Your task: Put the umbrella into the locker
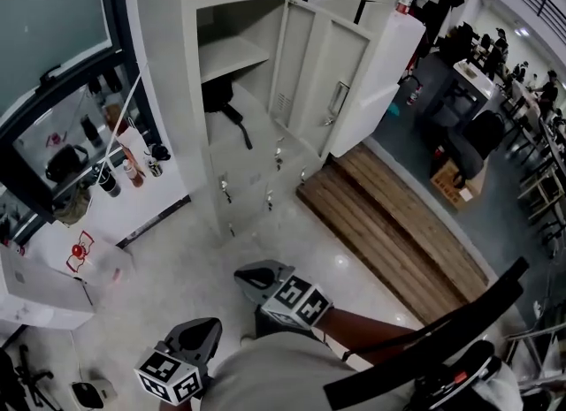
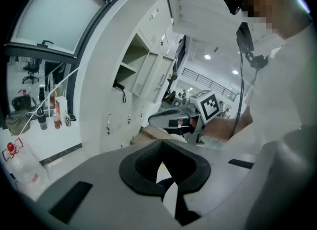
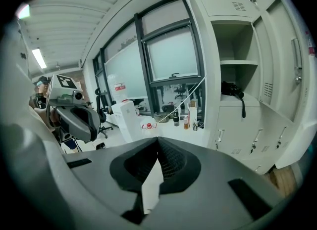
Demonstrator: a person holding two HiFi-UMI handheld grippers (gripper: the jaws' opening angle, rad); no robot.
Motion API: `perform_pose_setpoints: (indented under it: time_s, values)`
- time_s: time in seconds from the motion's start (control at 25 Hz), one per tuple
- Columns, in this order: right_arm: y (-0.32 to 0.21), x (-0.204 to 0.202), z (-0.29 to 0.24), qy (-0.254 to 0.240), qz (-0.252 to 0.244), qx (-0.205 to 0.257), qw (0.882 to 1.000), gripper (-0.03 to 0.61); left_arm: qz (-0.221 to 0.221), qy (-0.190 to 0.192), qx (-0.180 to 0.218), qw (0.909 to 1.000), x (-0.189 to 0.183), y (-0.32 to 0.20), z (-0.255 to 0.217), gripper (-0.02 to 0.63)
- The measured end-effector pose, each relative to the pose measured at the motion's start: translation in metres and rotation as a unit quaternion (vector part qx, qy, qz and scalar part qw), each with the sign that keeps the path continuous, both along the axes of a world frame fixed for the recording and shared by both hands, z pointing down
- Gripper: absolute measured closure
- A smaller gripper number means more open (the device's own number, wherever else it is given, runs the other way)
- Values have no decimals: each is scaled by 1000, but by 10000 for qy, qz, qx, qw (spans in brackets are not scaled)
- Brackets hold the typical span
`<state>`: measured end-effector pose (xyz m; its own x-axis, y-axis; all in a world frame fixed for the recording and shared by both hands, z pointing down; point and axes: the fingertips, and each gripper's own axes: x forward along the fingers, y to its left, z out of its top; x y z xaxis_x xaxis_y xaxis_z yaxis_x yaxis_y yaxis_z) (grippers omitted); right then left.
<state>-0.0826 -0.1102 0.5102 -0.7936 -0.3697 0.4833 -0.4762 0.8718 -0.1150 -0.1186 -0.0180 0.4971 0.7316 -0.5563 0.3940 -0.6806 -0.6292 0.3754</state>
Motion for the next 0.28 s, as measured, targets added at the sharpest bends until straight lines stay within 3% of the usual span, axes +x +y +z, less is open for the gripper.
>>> perform_pose_setpoints:
  time_s: [0.28]
  values:
    - [-58, 24, 7, 143, 285, 141, 9994, 562, 46, 5, -43, 10000, 7, -42, 1, 604]
